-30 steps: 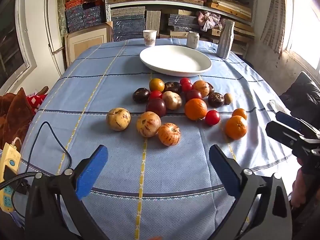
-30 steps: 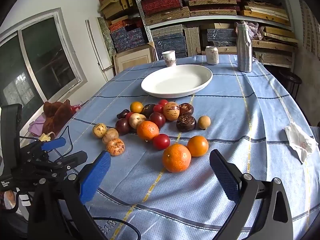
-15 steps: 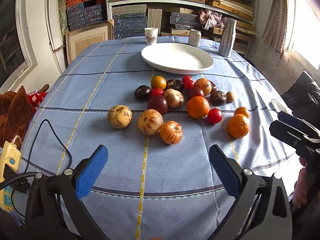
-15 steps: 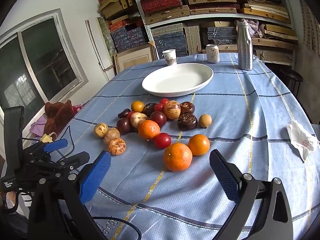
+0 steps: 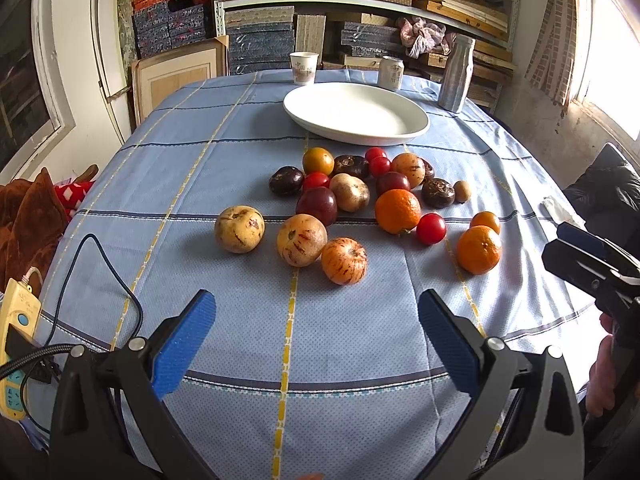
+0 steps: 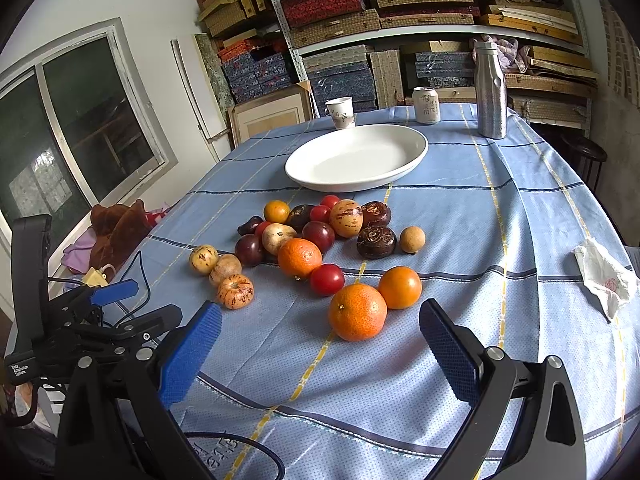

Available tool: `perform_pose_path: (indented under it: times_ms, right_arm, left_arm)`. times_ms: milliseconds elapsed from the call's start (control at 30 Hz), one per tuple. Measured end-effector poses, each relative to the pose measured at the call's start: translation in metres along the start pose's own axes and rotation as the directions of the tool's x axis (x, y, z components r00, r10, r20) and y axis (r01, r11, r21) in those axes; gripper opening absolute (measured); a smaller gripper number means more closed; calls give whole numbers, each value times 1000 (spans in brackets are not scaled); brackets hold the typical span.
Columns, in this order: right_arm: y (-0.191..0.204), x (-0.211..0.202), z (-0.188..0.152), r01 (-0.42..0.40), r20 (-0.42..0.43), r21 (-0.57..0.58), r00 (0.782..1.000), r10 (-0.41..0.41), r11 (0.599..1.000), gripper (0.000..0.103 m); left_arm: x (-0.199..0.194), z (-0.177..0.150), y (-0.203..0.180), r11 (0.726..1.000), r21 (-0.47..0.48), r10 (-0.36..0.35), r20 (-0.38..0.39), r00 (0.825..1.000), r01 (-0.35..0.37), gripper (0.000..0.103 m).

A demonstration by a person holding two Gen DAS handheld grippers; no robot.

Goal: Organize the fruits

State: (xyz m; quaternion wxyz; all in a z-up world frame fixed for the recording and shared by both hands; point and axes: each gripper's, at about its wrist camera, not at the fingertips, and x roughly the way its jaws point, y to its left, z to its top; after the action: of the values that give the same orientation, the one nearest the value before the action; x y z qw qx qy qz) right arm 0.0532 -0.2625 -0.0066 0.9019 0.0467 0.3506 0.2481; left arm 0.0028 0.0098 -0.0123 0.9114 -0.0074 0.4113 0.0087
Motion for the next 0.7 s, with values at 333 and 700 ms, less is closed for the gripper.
perform_pose_path:
  times_ms: [333, 700]
  right_arm:
    - [0, 1, -1, -4, -3, 1, 1000, 4, 1000, 100]
    - [1, 1, -1, -8, -3, 4, 1000, 9, 1000, 100]
  left_arm:
    - [2, 0, 1, 1000, -5, -2, -8, 1000, 2, 99]
    - [3, 0, 1, 1000, -10, -2, -14, 1000, 2, 99]
